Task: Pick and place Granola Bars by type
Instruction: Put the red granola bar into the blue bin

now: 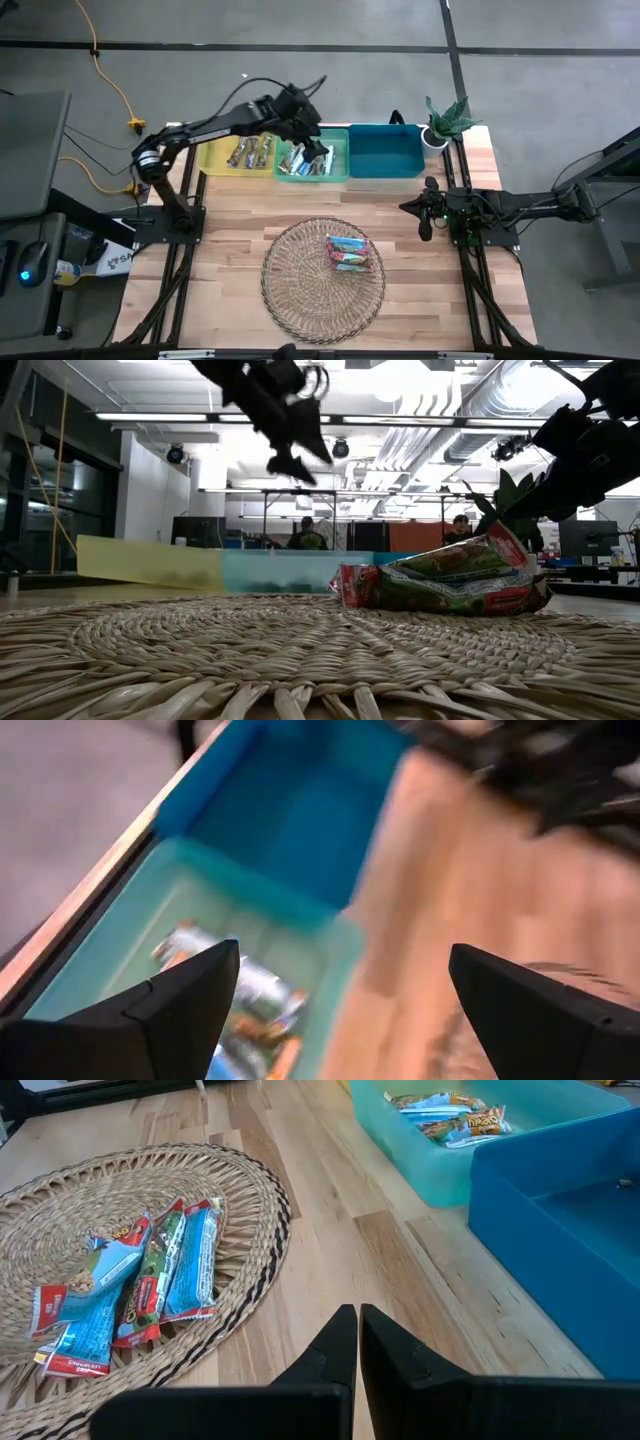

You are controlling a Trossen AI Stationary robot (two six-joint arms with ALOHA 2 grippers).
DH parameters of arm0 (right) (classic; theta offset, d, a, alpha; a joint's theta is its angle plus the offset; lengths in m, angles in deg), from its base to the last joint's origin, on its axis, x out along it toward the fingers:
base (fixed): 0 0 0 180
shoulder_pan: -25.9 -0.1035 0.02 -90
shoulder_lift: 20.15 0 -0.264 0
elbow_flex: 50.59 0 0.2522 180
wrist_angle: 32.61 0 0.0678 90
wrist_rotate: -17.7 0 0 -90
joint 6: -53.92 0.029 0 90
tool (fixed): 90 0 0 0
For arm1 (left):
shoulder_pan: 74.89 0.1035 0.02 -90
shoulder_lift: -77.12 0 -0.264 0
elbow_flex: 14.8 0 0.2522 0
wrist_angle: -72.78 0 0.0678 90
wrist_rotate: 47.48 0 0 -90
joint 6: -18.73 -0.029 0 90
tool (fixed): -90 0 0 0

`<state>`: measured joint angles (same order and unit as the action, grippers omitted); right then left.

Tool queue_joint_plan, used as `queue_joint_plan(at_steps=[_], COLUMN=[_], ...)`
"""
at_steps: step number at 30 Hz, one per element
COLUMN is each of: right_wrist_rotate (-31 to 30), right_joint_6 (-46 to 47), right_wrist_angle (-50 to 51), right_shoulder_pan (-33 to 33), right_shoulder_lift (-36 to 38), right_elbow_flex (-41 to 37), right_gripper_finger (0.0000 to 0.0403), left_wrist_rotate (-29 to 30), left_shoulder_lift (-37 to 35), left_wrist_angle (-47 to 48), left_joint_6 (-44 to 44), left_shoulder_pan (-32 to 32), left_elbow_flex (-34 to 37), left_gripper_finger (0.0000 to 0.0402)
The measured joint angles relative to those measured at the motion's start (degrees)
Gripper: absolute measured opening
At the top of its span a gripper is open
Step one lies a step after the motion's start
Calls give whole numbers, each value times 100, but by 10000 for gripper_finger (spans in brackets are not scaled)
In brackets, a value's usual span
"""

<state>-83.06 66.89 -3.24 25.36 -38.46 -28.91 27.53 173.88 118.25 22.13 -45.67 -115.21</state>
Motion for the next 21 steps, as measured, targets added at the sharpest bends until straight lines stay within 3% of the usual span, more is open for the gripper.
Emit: queue_joint_plan(at_steps=[6,12,16,21], right_wrist_rotate=[2,-7,-2,-2], right_joint_6=[0,0,0,0], right_wrist_angle=[0,-2,-2,-2], right_shoulder_pan=[0,0,-1,0], right_shoulder_lift=[-1,0,0,0], right_elbow_flex=[0,0,0,0], right_gripper_finger=[0,0,0,0], left_wrist_rotate=[-954,-1316,-1249,-475], left_shoulder_lift=[-897,-1891,-2612,-3415], left_wrist_angle=[-340,-225,-41,390], left_joint_6=[-59,-325,-481,-805], left_shoulder_pan=[-37,-278,-612,-1228], left_elbow_flex=[-2,0,0,55], left_gripper_finger=[358,358,358,358])
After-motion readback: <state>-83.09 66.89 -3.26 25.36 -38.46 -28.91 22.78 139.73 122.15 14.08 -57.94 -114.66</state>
